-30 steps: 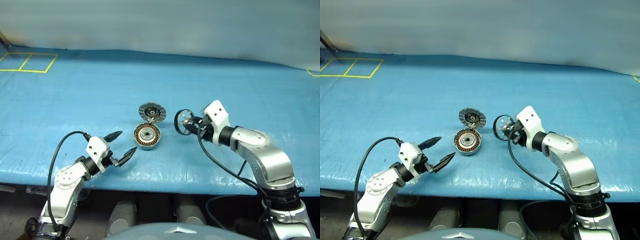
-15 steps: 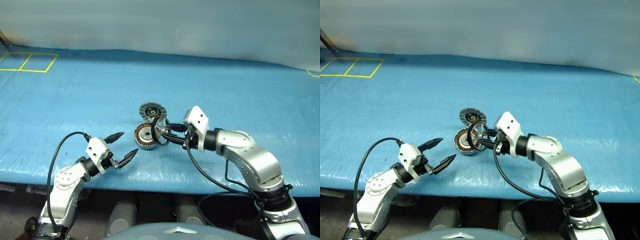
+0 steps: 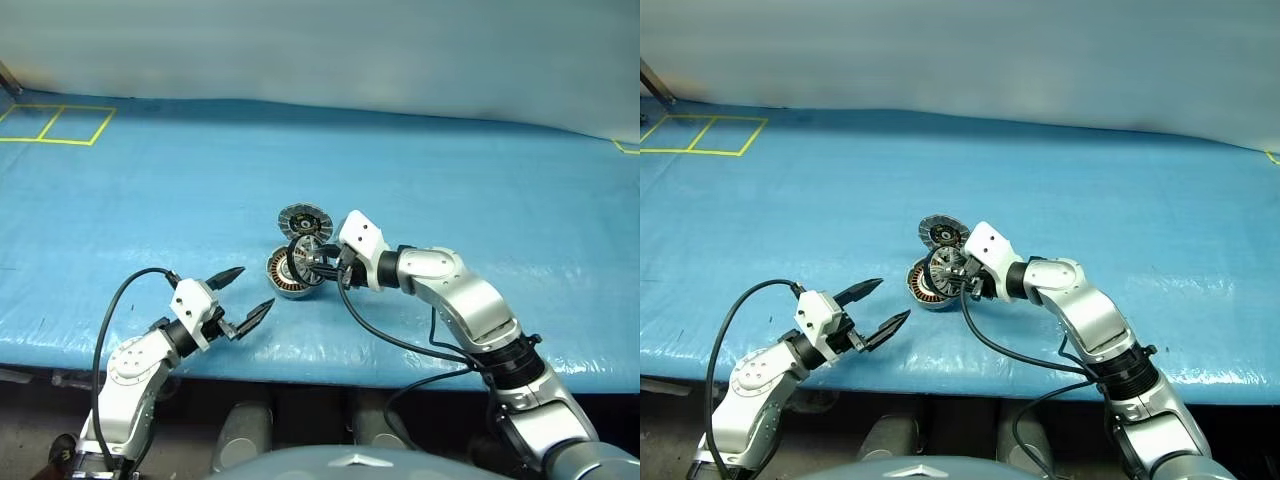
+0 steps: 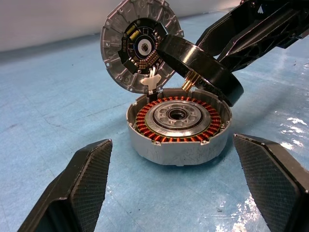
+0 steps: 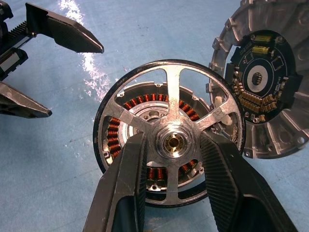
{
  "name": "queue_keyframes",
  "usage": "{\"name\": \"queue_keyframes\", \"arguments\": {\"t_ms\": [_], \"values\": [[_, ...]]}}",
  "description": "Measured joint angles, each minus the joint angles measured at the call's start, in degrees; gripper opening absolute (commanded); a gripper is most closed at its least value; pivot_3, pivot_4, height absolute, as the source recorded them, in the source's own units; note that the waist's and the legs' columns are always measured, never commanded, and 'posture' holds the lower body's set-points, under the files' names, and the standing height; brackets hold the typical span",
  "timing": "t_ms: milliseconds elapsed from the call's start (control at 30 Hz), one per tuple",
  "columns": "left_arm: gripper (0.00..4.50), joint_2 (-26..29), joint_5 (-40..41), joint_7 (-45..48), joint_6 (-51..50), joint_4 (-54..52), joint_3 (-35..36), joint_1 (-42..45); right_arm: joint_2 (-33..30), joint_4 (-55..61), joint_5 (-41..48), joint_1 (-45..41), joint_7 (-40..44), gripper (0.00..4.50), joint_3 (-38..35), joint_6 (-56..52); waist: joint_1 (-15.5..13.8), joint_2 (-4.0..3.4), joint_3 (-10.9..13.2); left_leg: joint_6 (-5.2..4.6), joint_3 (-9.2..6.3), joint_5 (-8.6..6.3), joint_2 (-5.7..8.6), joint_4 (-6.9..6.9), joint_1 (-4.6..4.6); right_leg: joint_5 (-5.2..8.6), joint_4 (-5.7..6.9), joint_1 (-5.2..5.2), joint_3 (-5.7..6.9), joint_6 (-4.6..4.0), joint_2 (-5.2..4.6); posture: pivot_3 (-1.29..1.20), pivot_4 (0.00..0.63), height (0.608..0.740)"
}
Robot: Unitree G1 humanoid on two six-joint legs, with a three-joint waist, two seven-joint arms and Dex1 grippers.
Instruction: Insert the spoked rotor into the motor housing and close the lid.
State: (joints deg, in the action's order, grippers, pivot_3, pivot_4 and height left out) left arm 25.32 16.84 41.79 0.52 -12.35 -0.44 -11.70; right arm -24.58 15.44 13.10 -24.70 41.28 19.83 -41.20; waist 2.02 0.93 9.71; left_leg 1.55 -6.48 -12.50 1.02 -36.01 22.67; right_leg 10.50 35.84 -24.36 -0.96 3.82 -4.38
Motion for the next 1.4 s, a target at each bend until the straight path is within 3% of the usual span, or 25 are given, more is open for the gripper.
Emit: {"name": "queue_keyframes", "arguments": {"t_ms": [967, 1400], "values": [[4.38, 0.0, -0.2, -0.6, 0.5, 0.0, 0.0, -0.5, 3.9, 0.4, -1.4, -3.4, 0.0, 1.34, 1.1, 1.2, 0.1, -0.01, 0.0, 0.00, -0.01, 0.00, 0.00, 0.00, -0.01, -0.02, 0.02, 0.00, 0.00, 0.01, 0.01, 0.00, 0.150, 0.740], [4.38, 0.0, -0.2, -0.7, 1.1, 0.0, 0.0, -0.5, 5.1, -4.7, -3.6, -3.3, 0.0, 1.34, 2.6, 2.1, 0.1, -0.02, 0.0, 0.00, -0.01, 0.00, 0.00, 0.00, -0.03, -0.02, 0.03, 0.01, 0.00, 0.01, 0.01, 0.00, 0.150, 0.740]]}}
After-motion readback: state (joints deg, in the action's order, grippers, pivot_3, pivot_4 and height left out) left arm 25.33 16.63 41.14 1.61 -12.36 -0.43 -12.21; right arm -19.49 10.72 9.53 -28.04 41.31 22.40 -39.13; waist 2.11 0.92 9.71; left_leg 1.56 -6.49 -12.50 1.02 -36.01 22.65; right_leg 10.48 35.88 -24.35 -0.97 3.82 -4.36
